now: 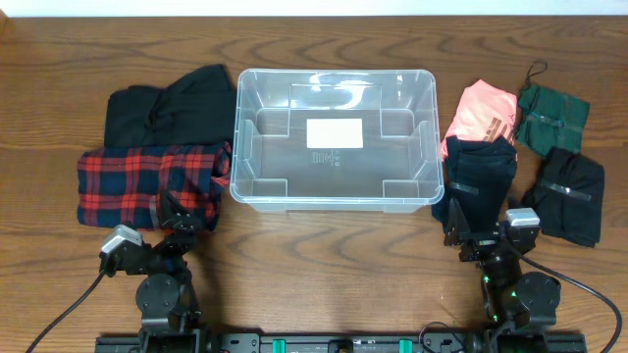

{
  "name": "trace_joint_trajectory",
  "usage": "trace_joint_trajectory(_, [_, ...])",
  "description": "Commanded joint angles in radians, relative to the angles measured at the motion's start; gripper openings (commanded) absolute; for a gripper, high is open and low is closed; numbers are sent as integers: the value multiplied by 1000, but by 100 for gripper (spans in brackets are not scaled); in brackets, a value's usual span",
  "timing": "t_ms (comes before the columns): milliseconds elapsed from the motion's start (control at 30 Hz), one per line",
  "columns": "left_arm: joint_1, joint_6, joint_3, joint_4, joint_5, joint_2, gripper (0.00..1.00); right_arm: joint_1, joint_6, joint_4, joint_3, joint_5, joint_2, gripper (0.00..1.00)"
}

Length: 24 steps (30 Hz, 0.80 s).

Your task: Pack container

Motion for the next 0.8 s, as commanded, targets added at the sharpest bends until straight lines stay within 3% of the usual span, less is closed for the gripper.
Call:
trace_joint_trajectory(0, [5,-9,-18,-37,-5,-6,98,6,9,2,-6,7,-5,99])
trace_joint_trajectory(167, [5,-9,-18,-37,-5,-6,98,6,11,3,-6,5,-5,99])
trace_joint_trajectory(400, [5,-9,-18,-37,-5,-6,98,6,270,11,-4,-148,-4,99])
trace_joint_trajectory(500, [5,-9,-18,-37,-5,-6,98,6,278,14,18,-225,0,99])
trace_joint_trajectory(633, [5,-9,-18,-37,-5,-6,98,5,277,-19,159,-259,52,99])
trace_joint_trajectory(767, [5,-9,-18,-37,-5,-6,98,5,204,-154,372,-253,211,99])
